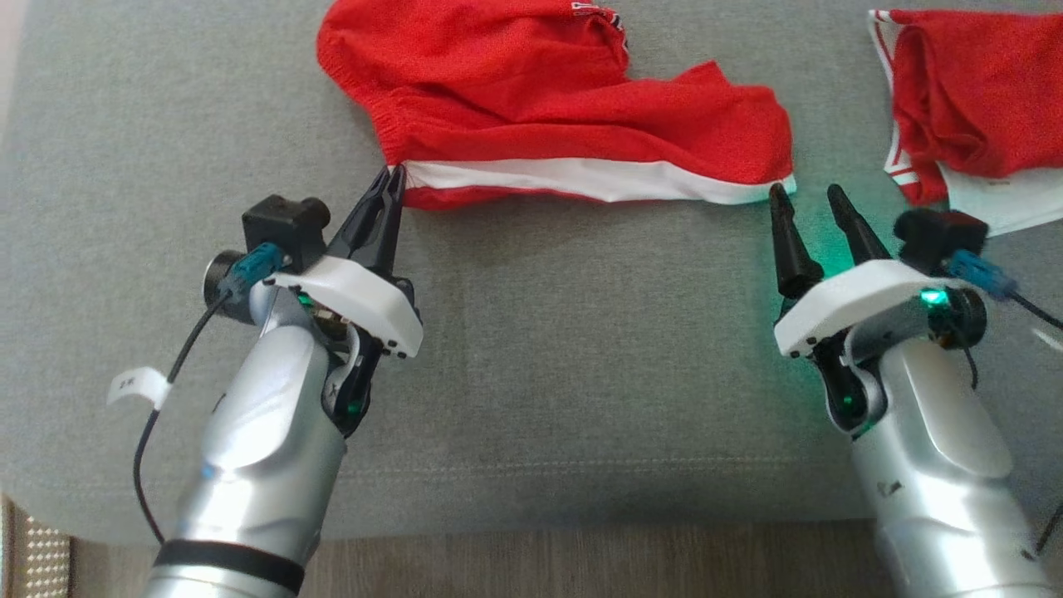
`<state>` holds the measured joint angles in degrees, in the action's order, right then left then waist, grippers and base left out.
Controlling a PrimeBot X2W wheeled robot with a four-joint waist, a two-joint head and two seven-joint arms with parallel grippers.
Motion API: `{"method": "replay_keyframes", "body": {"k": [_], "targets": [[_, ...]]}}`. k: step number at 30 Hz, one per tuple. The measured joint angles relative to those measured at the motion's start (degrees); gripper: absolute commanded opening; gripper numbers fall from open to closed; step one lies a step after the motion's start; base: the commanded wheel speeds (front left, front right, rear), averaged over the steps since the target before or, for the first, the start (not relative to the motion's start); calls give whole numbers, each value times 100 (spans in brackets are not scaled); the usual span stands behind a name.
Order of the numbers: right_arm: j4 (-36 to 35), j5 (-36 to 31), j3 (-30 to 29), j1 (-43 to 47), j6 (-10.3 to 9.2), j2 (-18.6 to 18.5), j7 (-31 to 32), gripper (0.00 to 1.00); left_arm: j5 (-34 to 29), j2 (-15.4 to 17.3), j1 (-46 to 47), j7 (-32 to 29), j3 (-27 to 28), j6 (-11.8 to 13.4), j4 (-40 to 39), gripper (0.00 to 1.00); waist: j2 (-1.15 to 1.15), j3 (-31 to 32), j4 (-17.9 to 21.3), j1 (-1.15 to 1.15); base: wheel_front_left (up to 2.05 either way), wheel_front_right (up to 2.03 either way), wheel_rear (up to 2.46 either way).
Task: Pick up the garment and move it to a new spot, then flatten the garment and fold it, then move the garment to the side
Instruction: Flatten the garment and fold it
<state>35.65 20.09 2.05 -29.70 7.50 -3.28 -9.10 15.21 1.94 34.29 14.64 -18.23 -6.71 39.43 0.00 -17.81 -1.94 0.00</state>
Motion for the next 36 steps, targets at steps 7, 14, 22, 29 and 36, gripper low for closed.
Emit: {"method": "replay_keyframes", "body": {"k": [7,14,22,29,36], "targets": [[876,-680,-168,-430,0,-4,-82,100,2,-5,-5,1,-141,24,-116,0,0,-27,-140,0,0,0,0],[1391,-780,-165,-688,0,-7,-236,100,93,-7,-4,0,-235,67,-230,0,0,-72,-181,0,0,0,0],[1788,-802,-87,-962,0,-21,-363,100,185,-8,-4,0,-378,120,-234,0,0,-97,-212,0,0,0,0],[2046,-853,76,-1124,0,-46,-461,0,220,-8,-4,1,-483,166,-232,0,0,-107,-256,0,0,0,0],[2156,-1045,156,-1148,0,-47,-509,0,269,-8,-5,1,-479,176,-221,0,0,-43,-267,0,0,0,0]]}}
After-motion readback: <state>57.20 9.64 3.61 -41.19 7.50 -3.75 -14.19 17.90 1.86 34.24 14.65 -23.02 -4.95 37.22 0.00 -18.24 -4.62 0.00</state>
